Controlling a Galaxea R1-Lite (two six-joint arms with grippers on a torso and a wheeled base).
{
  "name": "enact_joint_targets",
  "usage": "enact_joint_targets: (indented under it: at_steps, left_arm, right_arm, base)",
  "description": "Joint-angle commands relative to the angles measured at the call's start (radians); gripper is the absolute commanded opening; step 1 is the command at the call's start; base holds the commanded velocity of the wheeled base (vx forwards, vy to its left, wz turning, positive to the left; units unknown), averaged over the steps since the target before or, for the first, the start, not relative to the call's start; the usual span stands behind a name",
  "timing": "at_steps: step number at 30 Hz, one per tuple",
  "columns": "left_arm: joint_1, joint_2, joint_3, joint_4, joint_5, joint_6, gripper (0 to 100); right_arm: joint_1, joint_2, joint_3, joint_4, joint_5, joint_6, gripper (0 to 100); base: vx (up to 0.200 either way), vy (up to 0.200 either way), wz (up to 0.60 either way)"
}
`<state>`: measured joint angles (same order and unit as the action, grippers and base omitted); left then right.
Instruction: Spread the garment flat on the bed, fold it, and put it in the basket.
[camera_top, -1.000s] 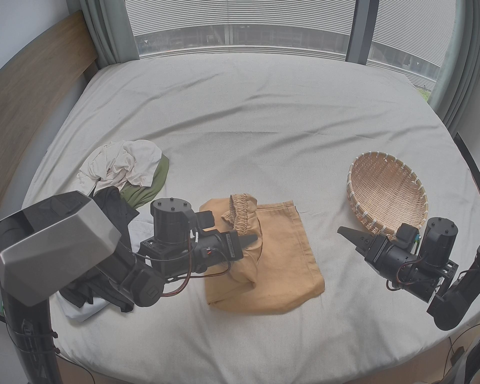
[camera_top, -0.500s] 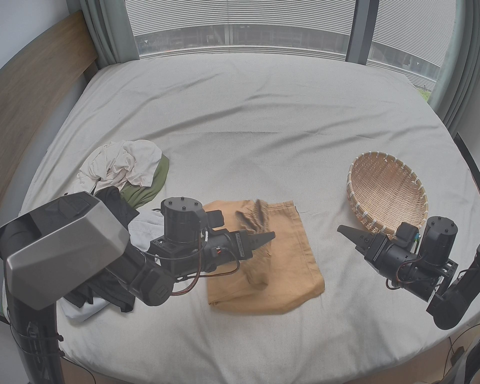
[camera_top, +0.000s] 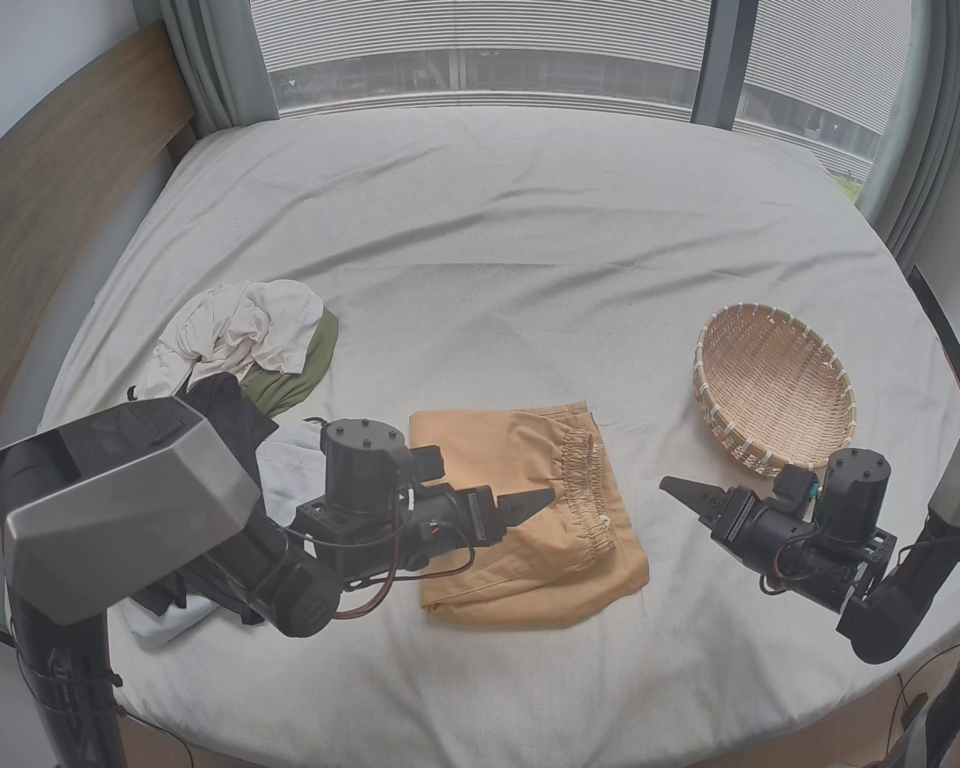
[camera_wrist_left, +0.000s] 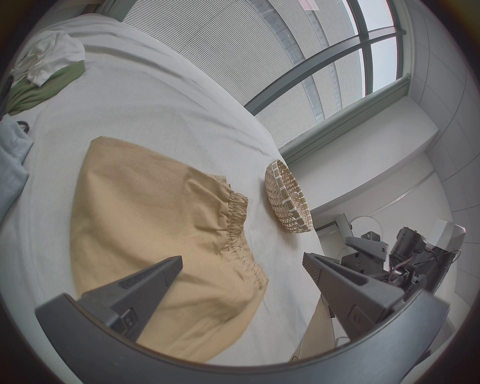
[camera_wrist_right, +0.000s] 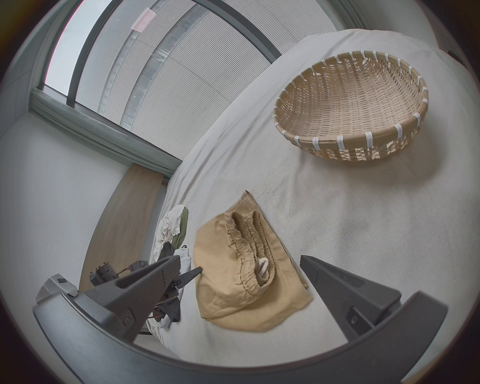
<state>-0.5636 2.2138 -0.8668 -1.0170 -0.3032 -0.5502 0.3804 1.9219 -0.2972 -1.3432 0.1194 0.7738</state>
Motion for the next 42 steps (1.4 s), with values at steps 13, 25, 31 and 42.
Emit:
enact_joint_targets:
  at_steps: [13, 25, 31, 42]
  left_arm:
    - [0.192, -0.149, 0.307, -0.16, -0.005, 0.003, 100]
    - [0.257, -0.178, 0.376, -0.201, -0.007, 0.0, 100]
    - [0.284, -0.201, 0.413, -0.204, -0.008, 0.001, 100]
    - [0.315, -0.204, 0.434, -0.222, -0.024, 0.0, 100]
  right_arm:
    - [0.074, 0.233, -0.099, -0.076, 0.008, -0.005, 100]
    - [0.11, 0.353, -0.24, 0.024, 0.005, -0.034, 100]
    - [0.117, 0.378, -0.315, 0.062, 0.003, -0.036, 0]
    - [0.095, 0.308, -0.237, 0.041, -0.014, -0.036, 0]
  base:
    - [0.0, 0.0, 0.0]
    - [0.0, 0.0, 0.0]
    - [0.0, 0.0, 0.0]
    - [0.0, 0.0, 0.0]
